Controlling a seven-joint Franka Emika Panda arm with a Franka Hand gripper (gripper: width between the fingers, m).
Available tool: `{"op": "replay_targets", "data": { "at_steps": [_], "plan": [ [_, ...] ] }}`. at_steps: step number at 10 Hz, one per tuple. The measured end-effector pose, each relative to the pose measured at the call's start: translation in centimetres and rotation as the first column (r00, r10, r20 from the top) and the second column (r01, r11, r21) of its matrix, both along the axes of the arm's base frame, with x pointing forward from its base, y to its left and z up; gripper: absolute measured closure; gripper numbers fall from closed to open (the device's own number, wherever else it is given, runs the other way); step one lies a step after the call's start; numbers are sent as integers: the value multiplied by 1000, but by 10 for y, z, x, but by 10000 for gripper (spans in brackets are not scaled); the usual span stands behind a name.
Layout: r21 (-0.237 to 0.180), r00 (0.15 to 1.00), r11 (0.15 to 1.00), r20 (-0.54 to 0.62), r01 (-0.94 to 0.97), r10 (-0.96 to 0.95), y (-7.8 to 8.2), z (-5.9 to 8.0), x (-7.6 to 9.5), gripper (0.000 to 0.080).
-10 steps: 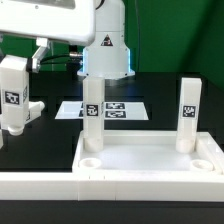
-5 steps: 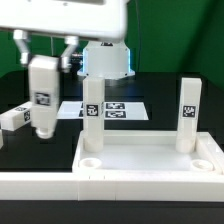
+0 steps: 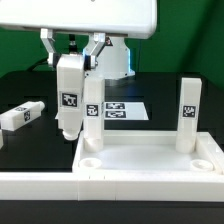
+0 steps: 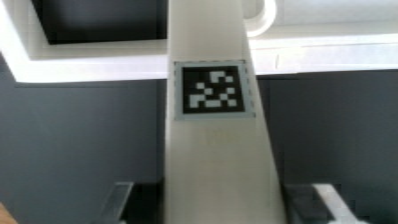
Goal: Assemble desk
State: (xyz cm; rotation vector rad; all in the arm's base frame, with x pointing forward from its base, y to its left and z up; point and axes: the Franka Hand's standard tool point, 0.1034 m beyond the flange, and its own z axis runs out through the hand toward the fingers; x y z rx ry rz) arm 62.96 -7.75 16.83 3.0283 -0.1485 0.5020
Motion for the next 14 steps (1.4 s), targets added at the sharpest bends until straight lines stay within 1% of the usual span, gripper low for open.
{"op": "replay_targets", "data": {
  "at_steps": [1,2,3,4,5,6,7,8,11,12,13,14],
  "plan": [
    [1,1000,1000,0,-2,2,2,0,0,509],
    [21,1000,1000,19,17,-18,24,2,6,509],
    [42,999,999,34,0,-1,61,4,14,509],
    [65,999,998,39,14,-16,89,9,23,509],
    [86,998,996,46,37,-41,111,10,33,509],
    [103,997,994,53,49,-55,131,8,38,509],
    [91,998,996,51,24,-29,128,7,37,509],
    [91,998,995,51,33,-38,124,7,37,509],
    [90,998,996,57,28,-33,126,7,37,509],
    [89,993,996,113,14,-24,135,8,34,509],
    [91,989,996,145,-2,-11,154,3,25,509],
    [87,990,996,139,-23,11,167,-3,19,509]
  ]
}}
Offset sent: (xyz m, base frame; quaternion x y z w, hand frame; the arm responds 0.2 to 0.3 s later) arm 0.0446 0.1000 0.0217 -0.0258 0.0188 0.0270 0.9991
